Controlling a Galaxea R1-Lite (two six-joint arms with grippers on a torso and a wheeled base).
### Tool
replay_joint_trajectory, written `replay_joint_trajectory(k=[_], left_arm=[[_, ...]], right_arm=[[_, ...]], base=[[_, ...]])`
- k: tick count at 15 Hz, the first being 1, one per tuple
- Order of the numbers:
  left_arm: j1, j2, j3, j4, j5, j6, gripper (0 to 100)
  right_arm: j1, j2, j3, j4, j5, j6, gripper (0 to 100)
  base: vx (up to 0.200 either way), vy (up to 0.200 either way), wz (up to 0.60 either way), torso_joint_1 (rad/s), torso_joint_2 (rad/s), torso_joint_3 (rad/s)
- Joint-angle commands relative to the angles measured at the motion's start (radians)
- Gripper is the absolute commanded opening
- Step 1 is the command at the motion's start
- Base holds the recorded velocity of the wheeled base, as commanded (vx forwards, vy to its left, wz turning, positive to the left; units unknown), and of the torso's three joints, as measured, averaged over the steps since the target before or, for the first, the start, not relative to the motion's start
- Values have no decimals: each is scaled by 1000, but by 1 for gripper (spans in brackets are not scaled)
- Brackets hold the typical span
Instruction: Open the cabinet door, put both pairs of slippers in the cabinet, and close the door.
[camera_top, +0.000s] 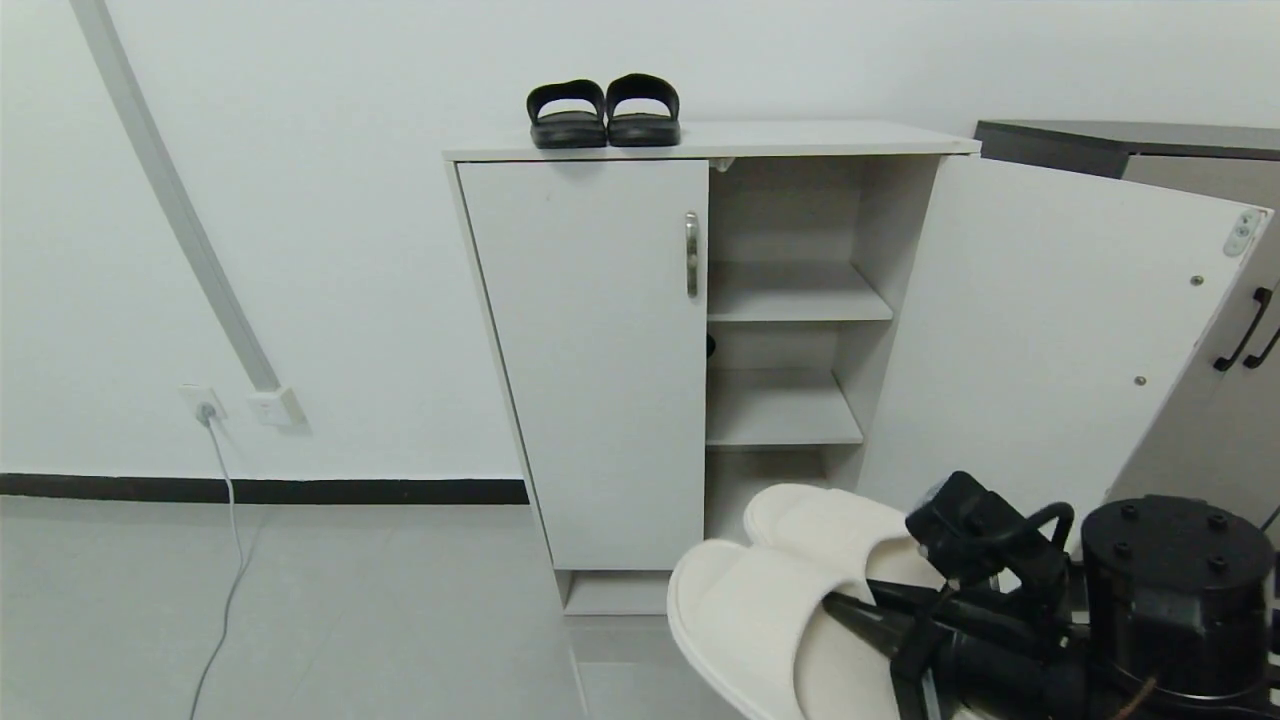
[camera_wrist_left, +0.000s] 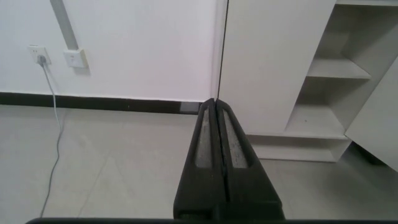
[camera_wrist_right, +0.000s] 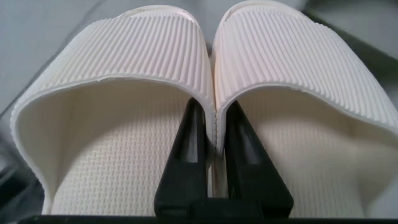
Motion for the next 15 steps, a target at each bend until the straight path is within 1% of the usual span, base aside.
replay_joint_trajectory(k=[1,2,3,4,6,8,11,15], left_arm=[[0,3,0,0,0,-1,0],[0,3,0,0,0,-1,0],[0,3,0,0,0,-1,0],[0,3,2,0,0,-1,0],[0,3,0,0,0,-1,0],[0,3,0,0,0,-1,0],[0,3,0,0,0,-1,0],[0,3,2,0,0,-1,0]], right_arm=[[64,115,-124,-1,-154,103,0],[82,190,-227,5,-269,159,0],[88,291,-334,5,-416,172,0],[96,360,-397,4,-500,184,0],[99,459,-475,-1,-612,213,0],[98,505,-511,-4,-663,241,0],[92,537,-543,-5,-718,271,0],[72,546,-541,-7,-720,276,0]], base=[[0,0,0,0,0,0],[0,0,0,0,0,0],[0,0,0,0,0,0],[0,0,0,0,0,0],[0,0,0,0,0,0],[0,0,0,0,0,0],[0,-200,0,4,4,4],[0,-200,0,1,4,-2]])
